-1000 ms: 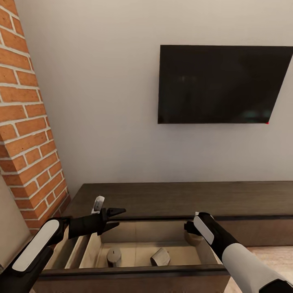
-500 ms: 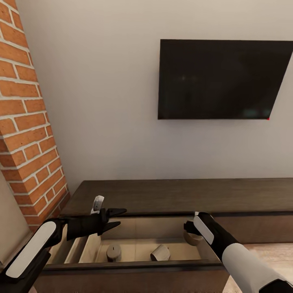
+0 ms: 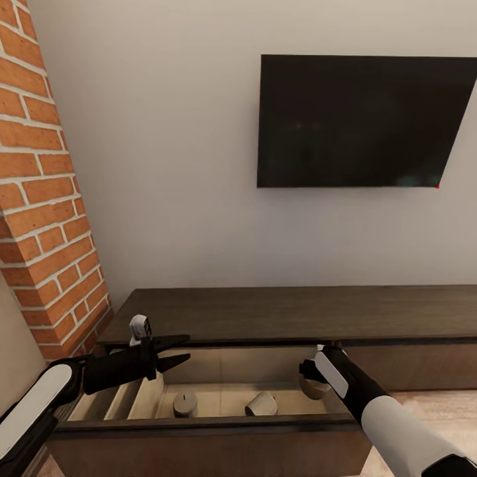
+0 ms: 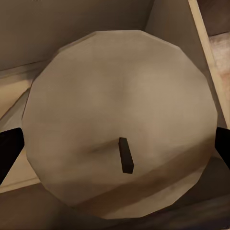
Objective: Place each of the two pumpkins and all three candles from the living room inside a cabinet in the living room (use any cabinet), then make sure every cabinet is closed, and position the cauldron so it is next to a table in the living room.
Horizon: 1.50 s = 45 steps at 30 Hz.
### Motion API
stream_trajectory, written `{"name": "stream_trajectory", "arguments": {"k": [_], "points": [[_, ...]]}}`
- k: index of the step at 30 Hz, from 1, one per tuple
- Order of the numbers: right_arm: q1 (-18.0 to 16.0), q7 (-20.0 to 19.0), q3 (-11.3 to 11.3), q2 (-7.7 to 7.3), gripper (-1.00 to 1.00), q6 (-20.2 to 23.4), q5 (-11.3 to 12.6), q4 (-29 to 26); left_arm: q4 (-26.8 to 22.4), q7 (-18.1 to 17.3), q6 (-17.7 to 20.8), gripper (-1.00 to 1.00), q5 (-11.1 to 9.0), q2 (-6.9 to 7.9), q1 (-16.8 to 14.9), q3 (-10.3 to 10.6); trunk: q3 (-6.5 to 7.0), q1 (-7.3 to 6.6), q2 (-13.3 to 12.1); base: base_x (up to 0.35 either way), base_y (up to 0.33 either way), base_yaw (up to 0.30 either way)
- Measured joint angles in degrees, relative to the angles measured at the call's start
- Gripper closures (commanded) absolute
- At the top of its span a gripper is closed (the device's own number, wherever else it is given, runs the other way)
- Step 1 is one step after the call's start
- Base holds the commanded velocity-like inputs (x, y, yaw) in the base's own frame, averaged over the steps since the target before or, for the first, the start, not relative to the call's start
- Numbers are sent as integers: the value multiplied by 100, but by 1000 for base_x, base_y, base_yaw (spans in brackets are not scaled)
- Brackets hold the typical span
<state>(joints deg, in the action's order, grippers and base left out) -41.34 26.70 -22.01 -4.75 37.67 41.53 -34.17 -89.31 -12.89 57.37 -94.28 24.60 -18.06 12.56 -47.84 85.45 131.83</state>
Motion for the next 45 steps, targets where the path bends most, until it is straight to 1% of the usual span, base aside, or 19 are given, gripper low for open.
{"name": "stream_trajectory", "arguments": {"k": [8,22,33,45], "points": [[-1,2,-5,0,100,-9,-4,-1,-15,-18,0,-100,1,-1,0,30,0,1,1,3,0,0],[-1,-6,-5,-5,100,-29,-7,-14,-19,-17,-8,-100,13,-3,0,113,0,0,2,89,-19,0],[-2,-7,0,-8,100,-25,-2,-18,-16,-15,-8,-100,13,-3,1,117,31,0,2,23,-73,91],[-1,-7,3,-9,100,-22,-5,-18,-12,-10,-8,-100,14,-3,0,118,36,0,2,57,-38,9]]}}
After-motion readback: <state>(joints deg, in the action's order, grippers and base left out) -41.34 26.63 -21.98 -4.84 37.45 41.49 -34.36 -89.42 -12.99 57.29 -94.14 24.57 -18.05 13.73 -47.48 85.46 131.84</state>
